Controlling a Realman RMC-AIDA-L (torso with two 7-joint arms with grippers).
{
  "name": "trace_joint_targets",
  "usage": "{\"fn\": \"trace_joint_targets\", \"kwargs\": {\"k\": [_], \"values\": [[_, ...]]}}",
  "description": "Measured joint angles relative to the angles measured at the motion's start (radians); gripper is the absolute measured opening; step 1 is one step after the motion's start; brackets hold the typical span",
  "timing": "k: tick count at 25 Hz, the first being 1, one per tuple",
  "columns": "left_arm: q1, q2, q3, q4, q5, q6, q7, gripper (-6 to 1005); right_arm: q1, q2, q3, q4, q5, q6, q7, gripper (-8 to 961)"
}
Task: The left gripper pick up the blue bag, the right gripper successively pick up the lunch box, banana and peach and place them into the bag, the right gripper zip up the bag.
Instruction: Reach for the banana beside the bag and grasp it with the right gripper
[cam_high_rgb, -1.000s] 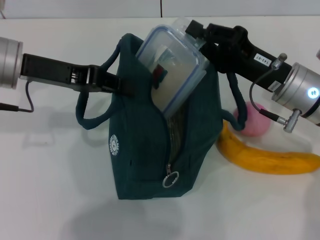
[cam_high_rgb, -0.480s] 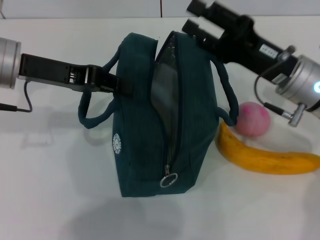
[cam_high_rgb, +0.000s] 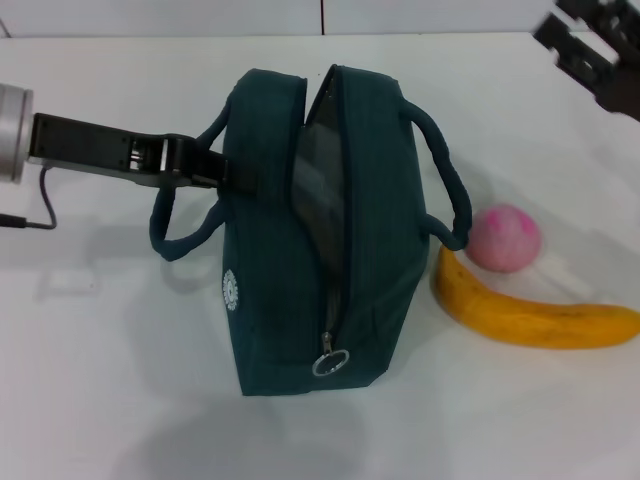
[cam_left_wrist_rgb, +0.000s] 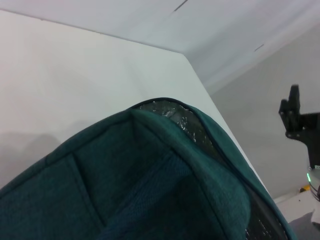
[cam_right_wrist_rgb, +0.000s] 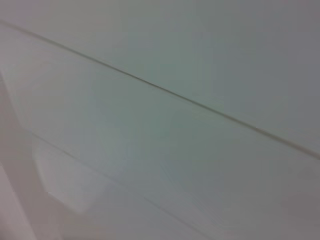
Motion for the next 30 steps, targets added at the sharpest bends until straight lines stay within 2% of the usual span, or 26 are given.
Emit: {"fn": "trace_joint_targets", "kwargs": {"k": [3,7,12,14,19,22,27,30], "values": [[0.007,0.002,-0.001,0.0,0.0,-0.001,0.0,46,-0.036,-0.003,-0.086,-0.116,-0.008,-0.012,-0.013,722],[0.011,0.002,-0.014,0.001,-0.001,-0.001,0.003,46,-0.064,-0.009,-0.264,-0.312,-0.01,-0.025,-0.019,811],[0.012,0.0,-0.027,0.0,-0.001,-0.001,0.014,46,-0.1,-0.046,-0.465,-0.573,-0.05,-0.012,0.044,866],[0.012,0.0,-0.027,0.0,-0.001,-0.002,0.014,46,-0.106,-0.055,-0.503,-0.696,-0.121,-0.012,0.094,883],[0.012,-0.001,-0.027,0.0,-0.001,-0.003,0.014,46,-0.09,-0.051,-0.532,-1.017,-0.351,-0.067,0.224,881],[0.012,-0.002,-0.027,0.0,-0.002,-0.002,0.014,46,-0.074,-0.049,-0.598,-1.16,-0.43,-0.095,0.298,880],[0.019,-0.003,-0.027,0.0,-0.012,-0.002,0.014,47,-0.038,-0.042,-0.771,-1.333,-0.558,-0.136,0.41,878],[0.02,-0.003,-0.027,0.0,-0.014,-0.001,0.014,47,0.007,-0.019,-0.84,-1.387,-0.667,-0.176,0.455,876]]}}
